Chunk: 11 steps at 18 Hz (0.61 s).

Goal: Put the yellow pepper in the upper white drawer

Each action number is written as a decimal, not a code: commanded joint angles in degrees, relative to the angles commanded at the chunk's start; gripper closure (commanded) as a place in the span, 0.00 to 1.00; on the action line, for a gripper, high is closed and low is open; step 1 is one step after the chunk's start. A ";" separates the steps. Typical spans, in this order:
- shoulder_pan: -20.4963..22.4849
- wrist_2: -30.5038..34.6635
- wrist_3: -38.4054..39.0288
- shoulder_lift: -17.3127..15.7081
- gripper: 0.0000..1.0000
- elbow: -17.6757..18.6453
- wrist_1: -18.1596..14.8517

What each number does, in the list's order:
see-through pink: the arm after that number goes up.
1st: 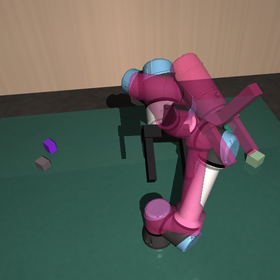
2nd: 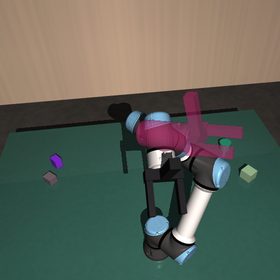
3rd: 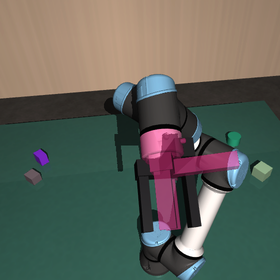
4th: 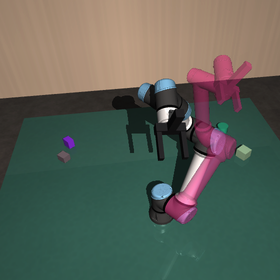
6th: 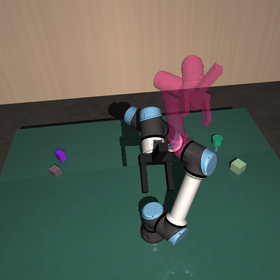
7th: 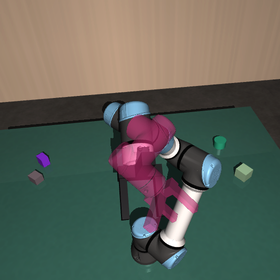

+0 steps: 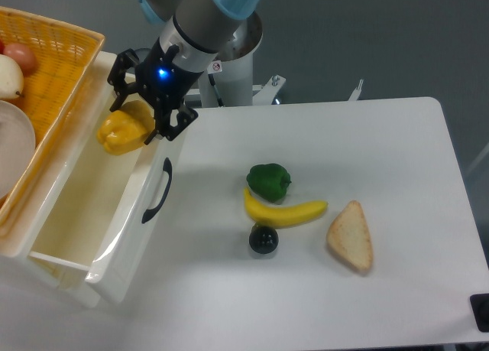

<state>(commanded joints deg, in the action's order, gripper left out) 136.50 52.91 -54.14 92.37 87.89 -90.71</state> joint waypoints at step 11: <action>0.87 0.00 -0.09 0.70 0.00 -0.09 4.29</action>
<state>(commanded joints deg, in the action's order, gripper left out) 137.37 52.91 -54.23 93.07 87.80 -86.42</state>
